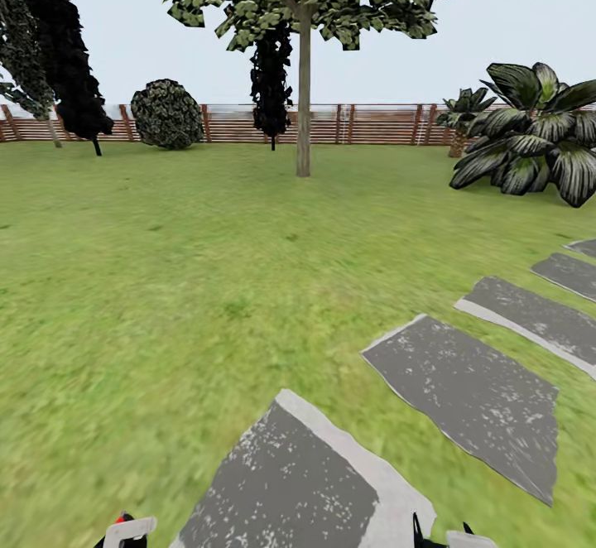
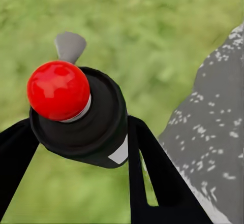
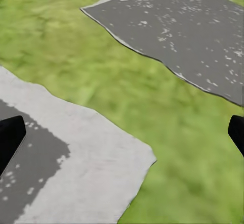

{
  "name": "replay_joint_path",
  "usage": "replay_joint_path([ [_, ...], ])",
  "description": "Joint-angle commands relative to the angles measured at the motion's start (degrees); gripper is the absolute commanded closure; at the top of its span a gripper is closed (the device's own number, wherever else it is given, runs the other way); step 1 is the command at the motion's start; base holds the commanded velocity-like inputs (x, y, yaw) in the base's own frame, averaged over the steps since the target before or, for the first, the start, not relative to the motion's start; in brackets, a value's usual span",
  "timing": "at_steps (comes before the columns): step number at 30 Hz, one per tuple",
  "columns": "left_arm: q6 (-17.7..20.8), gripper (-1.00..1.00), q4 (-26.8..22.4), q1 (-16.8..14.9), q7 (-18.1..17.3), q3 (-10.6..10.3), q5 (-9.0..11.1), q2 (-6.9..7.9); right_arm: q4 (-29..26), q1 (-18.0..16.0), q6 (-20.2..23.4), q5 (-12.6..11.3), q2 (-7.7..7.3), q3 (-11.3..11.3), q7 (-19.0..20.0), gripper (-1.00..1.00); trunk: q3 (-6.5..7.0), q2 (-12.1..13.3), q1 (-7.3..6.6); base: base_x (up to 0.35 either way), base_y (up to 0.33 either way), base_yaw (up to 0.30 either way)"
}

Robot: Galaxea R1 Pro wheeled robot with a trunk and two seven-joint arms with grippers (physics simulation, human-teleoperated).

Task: In the garden, pick up the pesticide atomizer on the floor and spray pesticide onto both trees until each tree trunk is fully covered.

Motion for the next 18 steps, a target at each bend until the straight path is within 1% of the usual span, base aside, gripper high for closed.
replay_joint_path([
  [1,-0.2,1.00,0.0,0.0,-0.1,-0.1,0.5,0.00,0.0,0.0,-0.2,0.0,0.00,-0.3,0.1,-1.00,-0.05,0.0,0.02,0.341,0.000,0.000],
  [18,-0.2,1.00,0.0,0.0,-0.1,-0.1,0.5,-0.04,0.0,0.0,-0.2,0.0,0.00,-0.3,0.2,-1.00,-0.05,0.0,0.02,0.341,0.000,0.000],
])
